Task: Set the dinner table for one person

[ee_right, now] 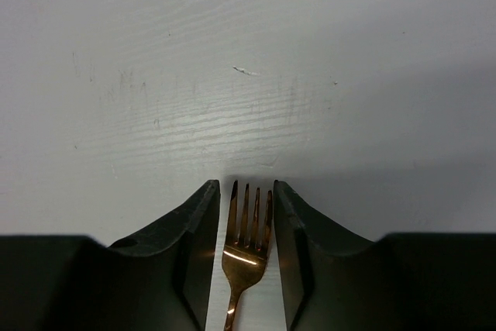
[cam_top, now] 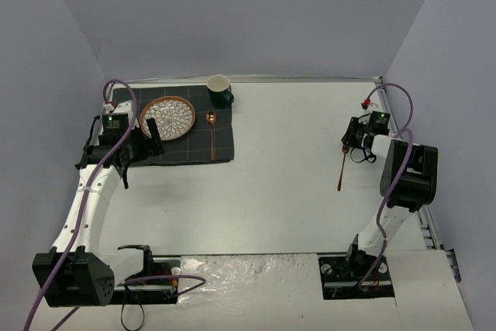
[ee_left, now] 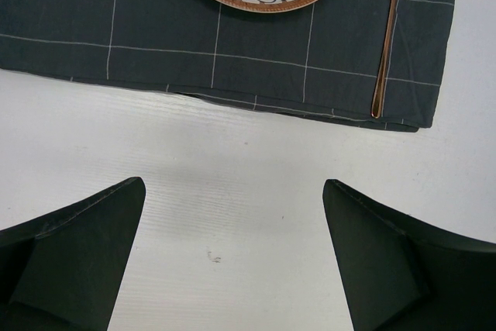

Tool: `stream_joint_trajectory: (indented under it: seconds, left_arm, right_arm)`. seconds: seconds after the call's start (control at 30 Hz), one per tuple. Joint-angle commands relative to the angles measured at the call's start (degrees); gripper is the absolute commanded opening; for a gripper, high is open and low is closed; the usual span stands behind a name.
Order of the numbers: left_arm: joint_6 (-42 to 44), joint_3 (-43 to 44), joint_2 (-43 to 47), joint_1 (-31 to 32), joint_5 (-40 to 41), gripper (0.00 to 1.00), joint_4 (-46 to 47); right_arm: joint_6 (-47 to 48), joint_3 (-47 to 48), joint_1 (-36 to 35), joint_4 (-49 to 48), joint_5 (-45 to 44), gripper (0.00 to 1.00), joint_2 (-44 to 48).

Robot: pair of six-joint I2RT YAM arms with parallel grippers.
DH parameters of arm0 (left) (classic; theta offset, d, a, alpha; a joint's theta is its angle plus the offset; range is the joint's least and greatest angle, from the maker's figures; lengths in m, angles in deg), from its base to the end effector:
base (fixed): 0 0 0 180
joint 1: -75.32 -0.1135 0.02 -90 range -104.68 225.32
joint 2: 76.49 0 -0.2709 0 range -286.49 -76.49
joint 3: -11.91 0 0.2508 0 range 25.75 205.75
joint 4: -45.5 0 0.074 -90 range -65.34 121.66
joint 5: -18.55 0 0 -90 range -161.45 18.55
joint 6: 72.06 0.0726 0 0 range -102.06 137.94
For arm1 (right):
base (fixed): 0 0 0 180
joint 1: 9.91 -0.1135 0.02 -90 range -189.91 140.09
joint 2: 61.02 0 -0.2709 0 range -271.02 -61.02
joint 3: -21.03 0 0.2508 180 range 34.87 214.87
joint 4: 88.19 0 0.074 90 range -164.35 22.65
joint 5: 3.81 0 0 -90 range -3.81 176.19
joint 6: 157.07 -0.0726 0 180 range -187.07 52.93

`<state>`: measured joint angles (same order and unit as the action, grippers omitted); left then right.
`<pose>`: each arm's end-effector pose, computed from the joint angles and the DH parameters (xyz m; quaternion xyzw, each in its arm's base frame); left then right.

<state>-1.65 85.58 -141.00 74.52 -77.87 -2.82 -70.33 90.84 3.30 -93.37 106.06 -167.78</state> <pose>0.2644 -0.0044 0.3057 -0.1360 0.8918 -0.1199 0.4146 0.4140 -0.0718 0.1472 0.0402 0.8637 0.1086 0.4905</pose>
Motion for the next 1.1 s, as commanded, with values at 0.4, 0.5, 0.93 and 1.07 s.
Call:
stream_joint_trajectory:
  seconds: [0.4,0.5,0.93,1.07]
  left_arm:
    - [-0.09,0.9,-0.08,1.89,-0.61,0.97,1.61]
    - [-0.16,0.97,-0.09,2.12,-0.63,0.97,1.65]
    - [-3.3,2.13,-0.49,18.74,2.9,0.97,3.45]
    - [-5.28,1.6,-1.32,29.53,8.56,0.97,7.35]
  right_arm:
    - [-1.83,-1.51,-0.27,4.42,1.76,0.0,2.59]
    - [-3.85,-2.22,-0.77,3.18,2.1,0.0,4.67]
    - [-18.27,-4.0,-11.87,0.1,-6.64,0.0,11.2]
    - [-23.48,-4.73,-17.46,-0.93,-10.38,0.0,12.19]
